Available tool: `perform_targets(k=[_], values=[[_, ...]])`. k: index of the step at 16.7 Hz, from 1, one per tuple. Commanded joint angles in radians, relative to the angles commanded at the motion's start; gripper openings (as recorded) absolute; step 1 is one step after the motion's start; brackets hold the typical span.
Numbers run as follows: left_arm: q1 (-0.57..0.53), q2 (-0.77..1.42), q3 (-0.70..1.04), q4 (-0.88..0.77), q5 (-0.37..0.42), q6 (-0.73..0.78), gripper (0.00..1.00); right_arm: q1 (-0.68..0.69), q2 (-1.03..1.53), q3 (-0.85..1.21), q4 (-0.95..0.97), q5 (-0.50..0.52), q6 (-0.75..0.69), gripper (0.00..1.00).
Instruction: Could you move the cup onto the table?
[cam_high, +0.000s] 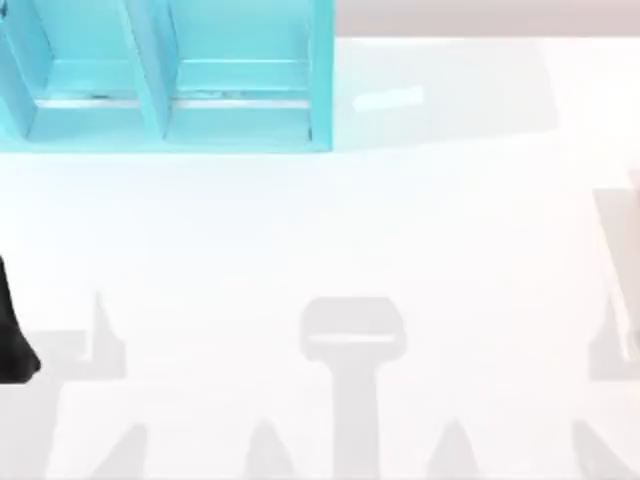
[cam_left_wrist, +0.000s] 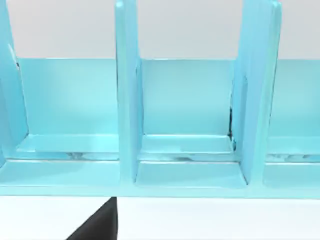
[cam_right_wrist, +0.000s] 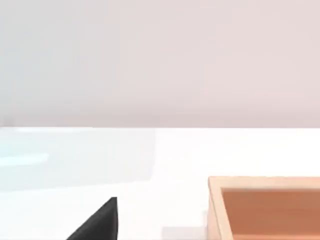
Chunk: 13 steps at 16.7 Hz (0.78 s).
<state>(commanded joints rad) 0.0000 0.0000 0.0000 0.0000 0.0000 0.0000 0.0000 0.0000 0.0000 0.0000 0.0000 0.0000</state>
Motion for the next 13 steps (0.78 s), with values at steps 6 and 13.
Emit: perform_targets(k=[6,13], values=[[0.0,0.0,0.0,0.0,0.0,0.0,1.0,-0.065,0.108,0.105,-0.106,0.001,-0.065,1.0],[0.0,0.0,0.0,0.0,0.0,0.0,1.0,-0.325,0.663,0.561,-0.59,0.002,-0.32,1.0]])
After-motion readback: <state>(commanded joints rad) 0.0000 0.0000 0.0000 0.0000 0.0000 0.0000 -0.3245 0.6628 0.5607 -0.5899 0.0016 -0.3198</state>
